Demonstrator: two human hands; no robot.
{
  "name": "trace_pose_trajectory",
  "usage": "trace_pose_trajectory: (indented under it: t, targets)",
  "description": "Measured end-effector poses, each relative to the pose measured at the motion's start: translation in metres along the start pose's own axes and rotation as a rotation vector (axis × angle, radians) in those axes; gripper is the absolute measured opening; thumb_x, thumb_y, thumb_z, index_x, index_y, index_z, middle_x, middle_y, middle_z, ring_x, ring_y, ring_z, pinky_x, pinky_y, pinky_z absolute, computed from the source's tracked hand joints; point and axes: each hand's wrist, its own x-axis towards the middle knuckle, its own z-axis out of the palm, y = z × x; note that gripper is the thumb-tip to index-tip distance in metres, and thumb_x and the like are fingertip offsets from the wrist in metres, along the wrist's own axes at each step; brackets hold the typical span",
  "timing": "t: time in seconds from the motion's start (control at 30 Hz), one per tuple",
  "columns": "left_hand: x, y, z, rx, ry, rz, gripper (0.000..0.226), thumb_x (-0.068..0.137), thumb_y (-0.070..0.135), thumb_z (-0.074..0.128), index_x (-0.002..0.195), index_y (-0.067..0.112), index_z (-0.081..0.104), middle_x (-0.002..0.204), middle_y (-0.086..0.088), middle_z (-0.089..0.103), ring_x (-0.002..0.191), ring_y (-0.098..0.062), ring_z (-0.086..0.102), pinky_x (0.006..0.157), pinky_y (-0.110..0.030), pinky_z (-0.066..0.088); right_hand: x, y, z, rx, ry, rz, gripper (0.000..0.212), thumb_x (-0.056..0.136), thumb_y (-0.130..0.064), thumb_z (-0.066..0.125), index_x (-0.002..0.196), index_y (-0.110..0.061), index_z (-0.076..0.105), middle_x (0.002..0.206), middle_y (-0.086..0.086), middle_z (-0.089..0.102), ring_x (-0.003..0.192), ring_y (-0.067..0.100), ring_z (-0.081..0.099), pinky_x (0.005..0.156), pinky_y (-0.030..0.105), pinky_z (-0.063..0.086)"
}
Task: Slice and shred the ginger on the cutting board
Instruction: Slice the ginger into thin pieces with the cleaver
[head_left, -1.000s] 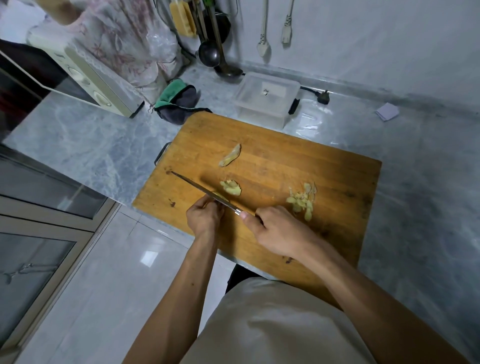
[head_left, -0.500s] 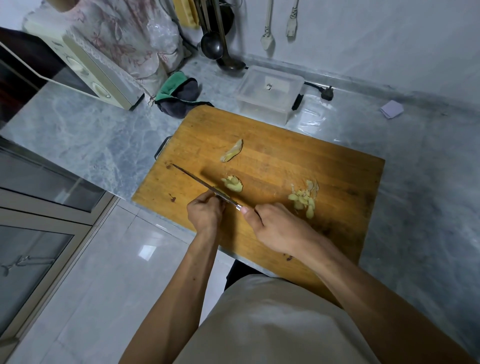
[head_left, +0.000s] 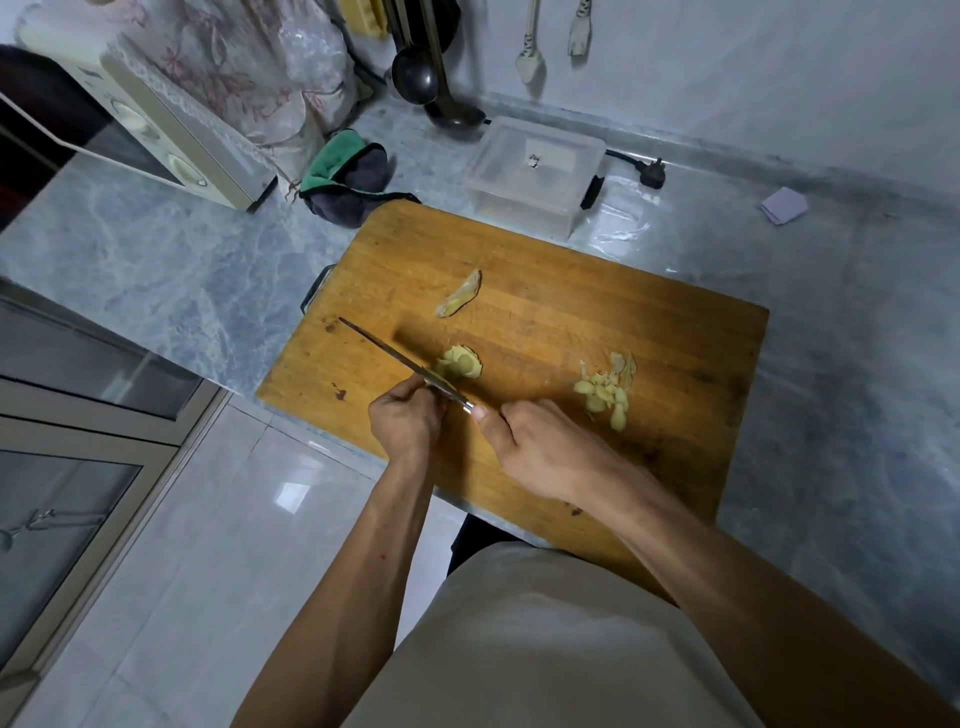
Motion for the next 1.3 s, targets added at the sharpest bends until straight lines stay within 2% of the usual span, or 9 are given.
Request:
trace_pose_trajectory:
  t: [0.13,0.3,0.47,0.57,0.77,0.9,1.03,1.2,1.3]
  targets:
    - [0.002,-0.003,0.001,0.001,-0.009,0.001,0.028,0.088,-0.003,0.054,0.100,0.006,0.078,0.083,-0.006,0.075,0.068,-0.017,0.069,0.076,-0.036,0.062,0.004,-0.001,0.001,0.004,-0.002,0.001,0.053,0.105,-0.059,0.026,0.073,-0.022,0.046,0.085,0.003,0.056,0.069,0.019,0.056,0.053,0.031,0.036]
    - [0.006,-0.002,0.001,-0.036,-0.012,-0.038,0.032,0.088,-0.006,0.051,0.105,0.004,0.075,0.090,-0.010,0.075,0.081,-0.026,0.073,0.082,-0.041,0.061,0.008,0.002,-0.005,0.046,-0.002,0.009,0.058,0.104,-0.061,0.027,0.073,-0.019,0.052,0.079,0.004,0.059,0.069,0.023,0.061,0.061,0.040,0.050]
    - [0.003,-0.002,0.001,0.006,-0.012,0.009,0.031,0.085,-0.006,0.052,0.096,0.007,0.078,0.082,-0.005,0.075,0.080,-0.025,0.072,0.081,-0.042,0.061,0.010,0.000,0.001,0.010,-0.041,0.026,0.052,0.104,-0.060,0.023,0.080,-0.022,0.049,0.095,0.002,0.049,0.084,0.023,0.055,0.068,0.035,0.044]
    - [0.002,-0.001,-0.001,0.034,-0.022,0.031,0.031,0.085,-0.005,0.053,0.094,0.009,0.079,0.075,0.001,0.074,0.078,-0.023,0.072,0.081,-0.042,0.061,0.014,-0.003,0.003,0.002,-0.058,0.051,0.050,0.105,-0.059,0.023,0.088,-0.021,0.051,0.094,0.000,0.044,0.083,0.022,0.050,0.071,0.034,0.041]
    - [0.003,0.000,-0.001,0.036,-0.032,0.003,0.033,0.086,-0.006,0.051,0.100,0.007,0.078,0.084,-0.002,0.075,0.083,-0.022,0.072,0.085,-0.042,0.060,0.021,-0.003,0.003,-0.010,-0.069,0.055,0.051,0.105,-0.060,0.021,0.092,-0.020,0.049,0.110,0.009,0.051,0.092,0.025,0.053,0.076,0.036,0.043]
    - [0.001,-0.002,-0.001,0.033,-0.041,0.014,0.034,0.084,-0.006,0.051,0.098,0.009,0.078,0.084,-0.002,0.076,0.084,-0.023,0.072,0.085,-0.043,0.060,0.019,0.000,0.006,0.010,-0.066,0.032,0.052,0.105,-0.059,0.023,0.079,-0.021,0.047,0.099,0.003,0.050,0.088,0.023,0.053,0.073,0.036,0.042]
    - [-0.003,-0.001,-0.003,-0.027,-0.045,-0.023,0.037,0.086,-0.008,0.050,0.107,0.008,0.076,0.095,-0.006,0.076,0.087,-0.022,0.072,0.087,-0.043,0.059,0.018,0.002,0.002,0.033,-0.033,0.016,0.053,0.105,-0.058,0.025,0.072,-0.022,0.046,0.081,0.001,0.052,0.076,0.021,0.055,0.067,0.037,0.044]
    - [-0.007,0.008,-0.004,-0.168,-0.047,-0.111,0.037,0.093,-0.014,0.041,0.114,-0.001,0.069,0.080,-0.010,0.071,0.057,-0.011,0.067,0.073,-0.033,0.061,0.007,0.002,0.001,0.015,0.010,-0.021,0.054,0.105,-0.058,0.026,0.070,-0.022,0.046,0.079,0.003,0.055,0.072,0.020,0.056,0.063,0.037,0.044]
    - [-0.008,0.010,-0.006,-0.198,-0.061,-0.158,0.039,0.094,-0.014,0.039,0.114,-0.001,0.069,0.092,-0.016,0.073,0.068,-0.018,0.068,0.075,-0.032,0.060,0.000,0.003,0.000,0.016,0.019,-0.027,0.056,0.104,-0.058,0.027,0.072,-0.019,0.049,0.078,0.005,0.058,0.071,0.023,0.060,0.064,0.043,0.052]
